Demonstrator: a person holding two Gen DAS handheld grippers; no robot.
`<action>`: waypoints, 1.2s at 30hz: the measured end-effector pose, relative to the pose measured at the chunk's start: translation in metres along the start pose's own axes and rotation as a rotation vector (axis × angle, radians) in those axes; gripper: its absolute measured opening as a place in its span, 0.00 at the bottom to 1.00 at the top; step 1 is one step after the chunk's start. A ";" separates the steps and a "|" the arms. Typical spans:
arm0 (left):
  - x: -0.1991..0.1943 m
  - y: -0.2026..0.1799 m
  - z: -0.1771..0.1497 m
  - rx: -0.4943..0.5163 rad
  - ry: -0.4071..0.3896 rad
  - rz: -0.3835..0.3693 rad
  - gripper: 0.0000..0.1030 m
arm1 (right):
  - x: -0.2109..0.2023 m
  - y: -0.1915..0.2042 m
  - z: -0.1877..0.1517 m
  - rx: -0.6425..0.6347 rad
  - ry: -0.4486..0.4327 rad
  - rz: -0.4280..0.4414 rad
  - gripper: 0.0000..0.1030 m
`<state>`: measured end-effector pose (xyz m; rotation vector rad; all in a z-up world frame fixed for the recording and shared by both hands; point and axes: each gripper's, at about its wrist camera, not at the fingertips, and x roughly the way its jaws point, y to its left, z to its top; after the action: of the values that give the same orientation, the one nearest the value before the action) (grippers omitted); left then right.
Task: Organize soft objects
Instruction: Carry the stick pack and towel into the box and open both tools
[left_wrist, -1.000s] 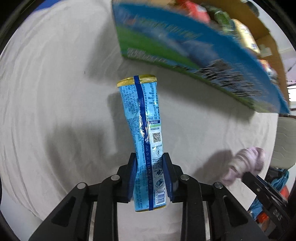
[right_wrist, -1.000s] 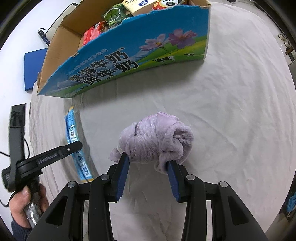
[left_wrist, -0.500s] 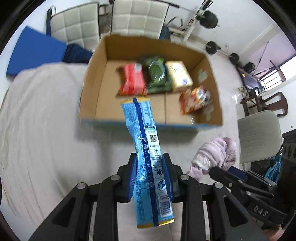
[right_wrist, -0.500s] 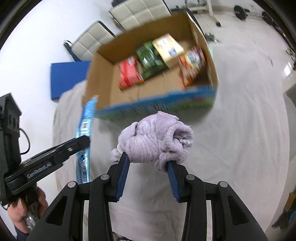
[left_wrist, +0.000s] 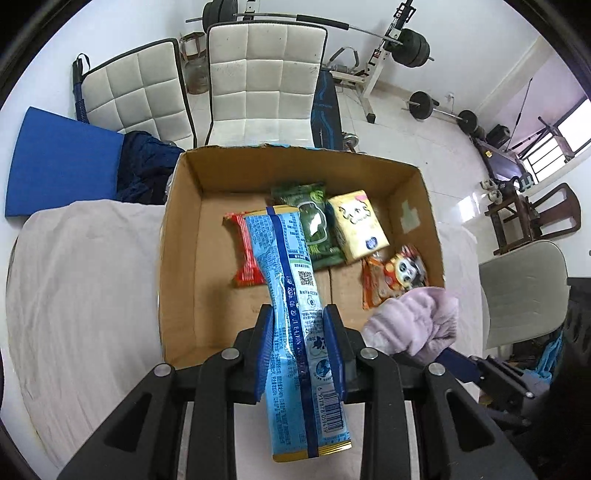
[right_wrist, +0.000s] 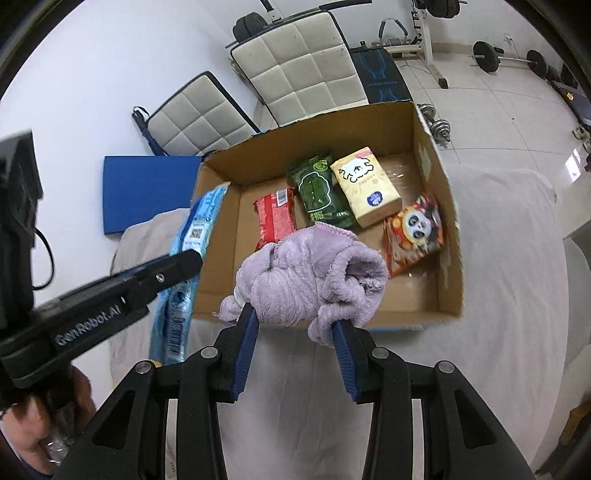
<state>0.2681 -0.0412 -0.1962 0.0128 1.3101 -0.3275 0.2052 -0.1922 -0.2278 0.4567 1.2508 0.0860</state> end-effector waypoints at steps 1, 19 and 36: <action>0.007 0.002 0.006 -0.001 0.004 0.008 0.24 | 0.006 0.000 0.002 0.001 0.004 -0.004 0.41; 0.121 0.046 0.021 -0.092 0.257 0.028 0.26 | 0.133 -0.031 0.023 0.096 0.216 -0.024 0.57; 0.090 0.043 0.013 -0.048 0.126 0.134 0.91 | 0.107 -0.036 0.041 -0.007 0.144 -0.275 1.00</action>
<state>0.3105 -0.0231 -0.2861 0.0814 1.4340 -0.1834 0.2713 -0.2034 -0.3274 0.2723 1.4432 -0.1118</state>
